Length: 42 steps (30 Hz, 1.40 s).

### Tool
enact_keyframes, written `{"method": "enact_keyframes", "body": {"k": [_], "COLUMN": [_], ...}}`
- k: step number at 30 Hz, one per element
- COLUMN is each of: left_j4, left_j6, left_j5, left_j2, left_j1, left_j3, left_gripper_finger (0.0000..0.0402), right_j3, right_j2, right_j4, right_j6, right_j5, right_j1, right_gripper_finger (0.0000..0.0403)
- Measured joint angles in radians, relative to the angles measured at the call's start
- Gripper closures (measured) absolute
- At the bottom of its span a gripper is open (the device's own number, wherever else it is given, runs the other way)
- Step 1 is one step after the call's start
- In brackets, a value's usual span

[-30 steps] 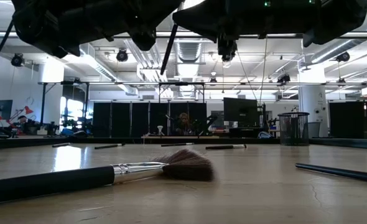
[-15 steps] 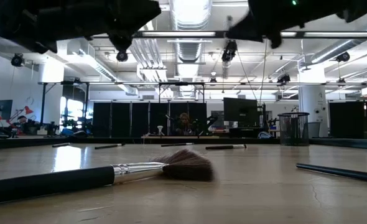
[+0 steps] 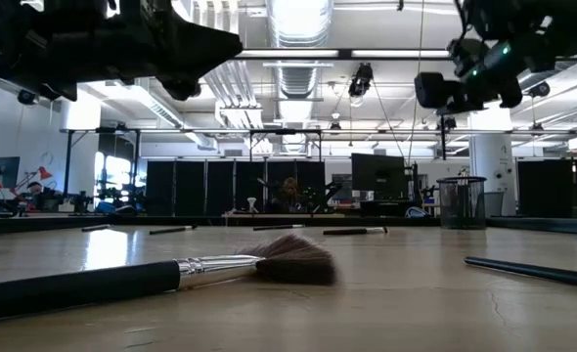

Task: Put items in baskets/containers
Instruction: Put the eyeshadow brush into the pen holder, then put the foundation brush into the pen holder

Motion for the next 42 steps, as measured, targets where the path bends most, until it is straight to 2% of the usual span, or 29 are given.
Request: {"method": "enact_keyframes", "body": {"k": [7,18,25,29,33,37,42], "left_j4": [-0.008,-0.022,-0.032,-0.037,-0.041,-0.052,-0.074], "left_j6": [-0.002,-0.006,-0.006,-0.006,-0.006,-0.006,-0.006], "left_j5": [0.0,0.0,0.0,0.0,0.0,0.001,0.001], "left_j2": [0.001,0.002,0.002,0.002,0.002,0.002,0.002], "left_j1": [0.002,0.003,0.004,0.004,0.004,0.004,0.004], "left_j3": [0.0,-0.002,-0.002,-0.002,-0.002,-0.002,-0.002], "left_gripper_finger": [0.0335,0.0335,0.0335,0.0335,0.0335,0.0335,0.0335], "right_j3": [-0.007,-0.012,-0.006,0.018,0.057,0.11,0.141], "right_j2": [0.083,0.225,0.224,0.191,0.136,0.07,0.007], "right_j4": [-0.057,-0.1,-0.123,-0.195,-0.303,-0.458,-0.616], "right_j6": [0.079,0.211,0.239,0.239,0.232,0.232,0.308], "right_j5": [-0.086,-0.139,-0.142,-0.142,-0.155,-0.257,-0.252], "right_j1": [-0.156,-0.183,-0.183,-0.183,-0.175,-0.136,-0.003], "right_gripper_finger": [0.039,0.0388,0.0326,0.0292,0.0274,0.0287,0.0348]}}
